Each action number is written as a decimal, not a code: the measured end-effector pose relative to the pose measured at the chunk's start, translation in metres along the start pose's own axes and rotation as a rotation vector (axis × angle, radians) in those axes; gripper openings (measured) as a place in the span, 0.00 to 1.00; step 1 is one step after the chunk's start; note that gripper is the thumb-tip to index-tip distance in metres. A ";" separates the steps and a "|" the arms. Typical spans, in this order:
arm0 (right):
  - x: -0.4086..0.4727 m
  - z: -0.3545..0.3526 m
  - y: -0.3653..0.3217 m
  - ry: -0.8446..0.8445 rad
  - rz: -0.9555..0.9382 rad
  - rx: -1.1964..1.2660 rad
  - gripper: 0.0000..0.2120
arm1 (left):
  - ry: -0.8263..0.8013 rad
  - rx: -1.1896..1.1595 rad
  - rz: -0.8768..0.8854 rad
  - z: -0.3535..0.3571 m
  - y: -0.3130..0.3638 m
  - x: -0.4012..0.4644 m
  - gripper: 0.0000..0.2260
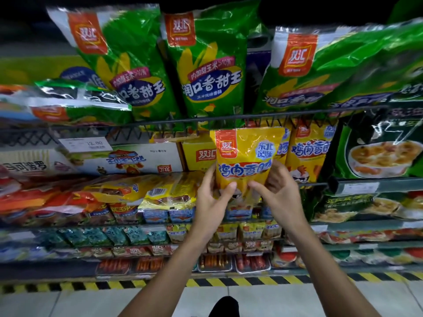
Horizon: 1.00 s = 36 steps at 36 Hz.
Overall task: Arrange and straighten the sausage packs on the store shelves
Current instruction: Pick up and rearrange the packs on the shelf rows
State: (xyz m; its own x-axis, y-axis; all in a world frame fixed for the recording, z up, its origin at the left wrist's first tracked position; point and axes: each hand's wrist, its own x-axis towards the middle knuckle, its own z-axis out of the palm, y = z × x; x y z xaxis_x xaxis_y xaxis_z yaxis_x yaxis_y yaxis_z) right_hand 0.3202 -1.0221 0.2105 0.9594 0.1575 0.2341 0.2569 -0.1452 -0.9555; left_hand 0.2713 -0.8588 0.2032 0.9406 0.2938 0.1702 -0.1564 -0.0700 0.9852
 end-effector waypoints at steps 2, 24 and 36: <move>0.011 0.006 0.003 0.001 -0.019 0.001 0.26 | 0.049 -0.030 0.029 0.005 0.004 0.006 0.24; 0.040 0.052 0.048 -0.051 -0.075 -0.195 0.28 | 0.144 0.319 -0.058 0.008 -0.043 0.042 0.24; 0.009 0.069 0.081 -0.006 -0.400 -0.512 0.26 | 0.105 0.486 0.225 0.000 -0.063 0.027 0.30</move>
State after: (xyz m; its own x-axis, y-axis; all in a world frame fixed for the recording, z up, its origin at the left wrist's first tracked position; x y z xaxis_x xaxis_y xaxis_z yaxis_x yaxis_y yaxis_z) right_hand 0.3415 -0.9650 0.1229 0.7777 0.3013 0.5518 0.6188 -0.5215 -0.5874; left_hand 0.3068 -0.8469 0.1461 0.8609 0.3126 0.4015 -0.1698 -0.5674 0.8058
